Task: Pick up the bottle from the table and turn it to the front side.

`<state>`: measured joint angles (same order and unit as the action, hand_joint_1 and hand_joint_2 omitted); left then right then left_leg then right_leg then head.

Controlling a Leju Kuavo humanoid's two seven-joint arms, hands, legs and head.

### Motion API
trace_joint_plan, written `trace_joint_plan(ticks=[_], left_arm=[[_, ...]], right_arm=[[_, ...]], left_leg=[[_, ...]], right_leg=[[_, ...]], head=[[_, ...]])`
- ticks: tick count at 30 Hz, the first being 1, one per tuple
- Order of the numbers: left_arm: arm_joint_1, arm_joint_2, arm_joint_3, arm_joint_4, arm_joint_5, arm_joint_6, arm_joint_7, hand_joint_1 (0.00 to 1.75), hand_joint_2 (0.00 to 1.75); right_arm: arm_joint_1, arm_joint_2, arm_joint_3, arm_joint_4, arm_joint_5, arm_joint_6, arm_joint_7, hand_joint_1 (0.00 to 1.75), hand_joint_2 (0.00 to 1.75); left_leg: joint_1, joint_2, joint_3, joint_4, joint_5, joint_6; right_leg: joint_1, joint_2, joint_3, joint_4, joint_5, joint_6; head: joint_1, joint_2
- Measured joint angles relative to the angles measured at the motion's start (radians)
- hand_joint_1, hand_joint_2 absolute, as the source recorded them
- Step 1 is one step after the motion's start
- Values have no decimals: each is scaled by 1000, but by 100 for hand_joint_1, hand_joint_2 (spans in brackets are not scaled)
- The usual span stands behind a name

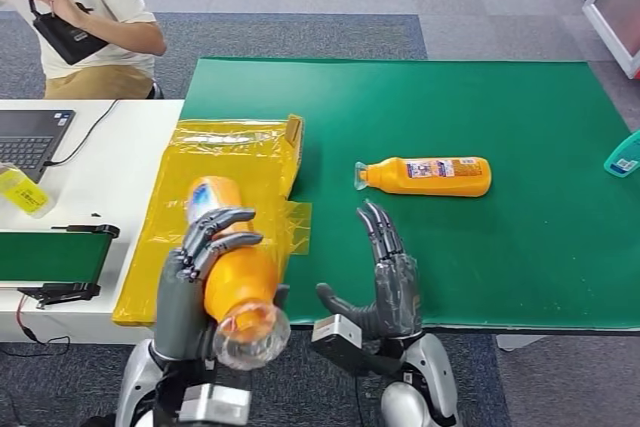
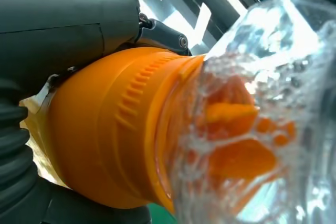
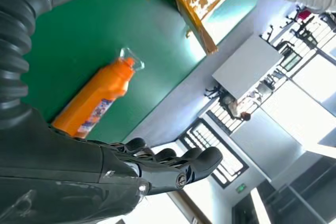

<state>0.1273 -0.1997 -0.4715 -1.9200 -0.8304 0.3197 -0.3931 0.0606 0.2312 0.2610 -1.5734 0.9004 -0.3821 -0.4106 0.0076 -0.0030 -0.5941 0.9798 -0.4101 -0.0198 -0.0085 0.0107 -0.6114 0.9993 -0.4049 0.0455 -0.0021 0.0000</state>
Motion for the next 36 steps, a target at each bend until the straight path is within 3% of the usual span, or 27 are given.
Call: trace_joint_plan(ticks=[4, 9, 22, 28, 32, 36], left_arm=[[-21, -21, 46, 3, -277, 115, 113, 175, 175], [-49, -34, 107, 13, -536, 131, 234, 175, 175], [-218, -8, 192, 202, -700, 15, 323, 175, 175], [-394, 17, 105, 519, -704, 14, 450, 175, 175], [-542, 43, -36, 798, -704, -35, 579, 175, 175], [-616, 58, -156, 1049, -704, 18, 588, 175, 175]], right_arm=[[12, 0, -14, -74, -20, 18, 0, 0, 175], [29, 0, -32, -170, -81, 41, -41, 0, 175], [44, 0, -28, -275, -130, 71, -131, 0, 175], [4, 0, 10, -255, -241, 163, -164, 0, 175], [-10, 0, 29, -225, -283, 180, -201, 0, 175], [-8, 0, 32, -203, -290, 178, -232, 0, 175]], left_leg=[[0, 0, 0, 0, 0, 0], [0, 0, 0, 0, 0, 0], [0, 0, 0, 0, 1, 1], [0, 0, 0, 0, 3, 1], [0, 0, 0, 0, 3, 1], [0, 1, 0, 0, 3, 0]], right_leg=[[0, 0, 0, 0, 0, 0], [0, 0, 0, 0, 0, 0], [0, 0, 0, 0, 1, 0], [0, 0, 0, 0, 2, 1], [0, 0, 0, 0, 3, 1], [0, 1, -1, 0, 4, 0]], head=[[0, 0], [0, 0], [0, 0], [0, 0], [0, 0], [0, 0]])
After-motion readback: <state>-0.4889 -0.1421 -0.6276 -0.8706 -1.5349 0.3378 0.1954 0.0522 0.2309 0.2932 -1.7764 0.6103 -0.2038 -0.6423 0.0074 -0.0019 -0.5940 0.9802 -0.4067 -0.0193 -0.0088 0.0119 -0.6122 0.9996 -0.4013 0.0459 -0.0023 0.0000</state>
